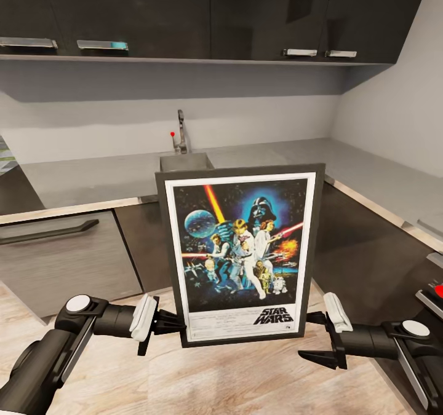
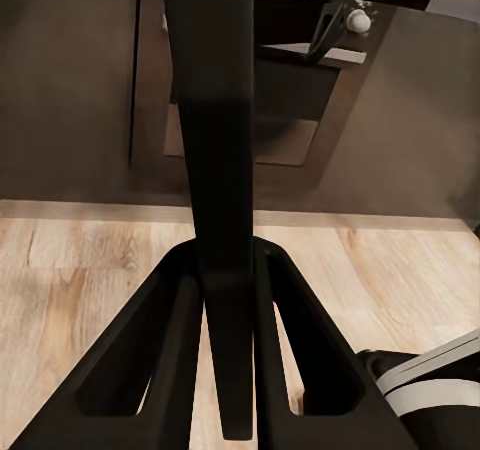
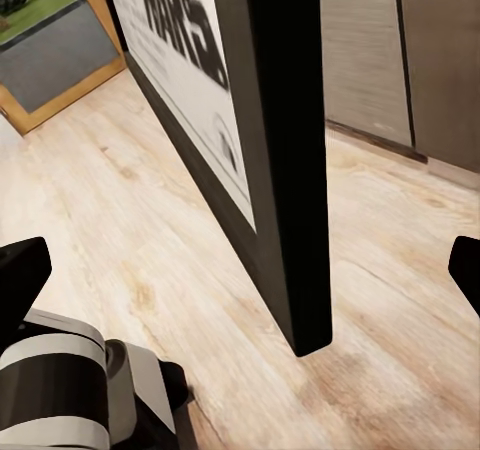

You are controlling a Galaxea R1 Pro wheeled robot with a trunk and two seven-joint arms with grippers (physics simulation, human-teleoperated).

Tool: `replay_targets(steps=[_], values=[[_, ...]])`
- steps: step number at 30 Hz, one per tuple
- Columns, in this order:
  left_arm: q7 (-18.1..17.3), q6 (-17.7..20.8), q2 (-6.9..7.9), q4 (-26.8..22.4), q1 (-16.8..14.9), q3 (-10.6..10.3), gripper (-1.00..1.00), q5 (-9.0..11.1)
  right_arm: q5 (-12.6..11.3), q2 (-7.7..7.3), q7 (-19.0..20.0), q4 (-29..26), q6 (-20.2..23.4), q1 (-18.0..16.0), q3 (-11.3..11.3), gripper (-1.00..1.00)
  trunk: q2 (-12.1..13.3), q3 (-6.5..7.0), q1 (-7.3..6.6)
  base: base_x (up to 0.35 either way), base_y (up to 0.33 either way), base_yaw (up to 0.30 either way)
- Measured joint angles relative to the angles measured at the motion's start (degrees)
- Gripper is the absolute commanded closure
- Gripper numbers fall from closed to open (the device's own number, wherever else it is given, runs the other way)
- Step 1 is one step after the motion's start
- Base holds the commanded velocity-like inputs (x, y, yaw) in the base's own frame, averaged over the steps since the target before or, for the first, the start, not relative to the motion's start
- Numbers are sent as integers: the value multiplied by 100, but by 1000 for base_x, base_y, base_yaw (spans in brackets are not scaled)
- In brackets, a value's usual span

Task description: Pick up the poster from the kitchen countertop and hang it on one of the wall nails in the kitchen.

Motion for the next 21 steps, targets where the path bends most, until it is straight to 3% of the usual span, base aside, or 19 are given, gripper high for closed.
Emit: replay_targets(steps=[21], values=[[0, 0, 0, 8, 0, 0, 100, 0, 1, 0, -2, 0, -9, -1, 0, -100, 0, 0, 0, 0, 0, 0]])
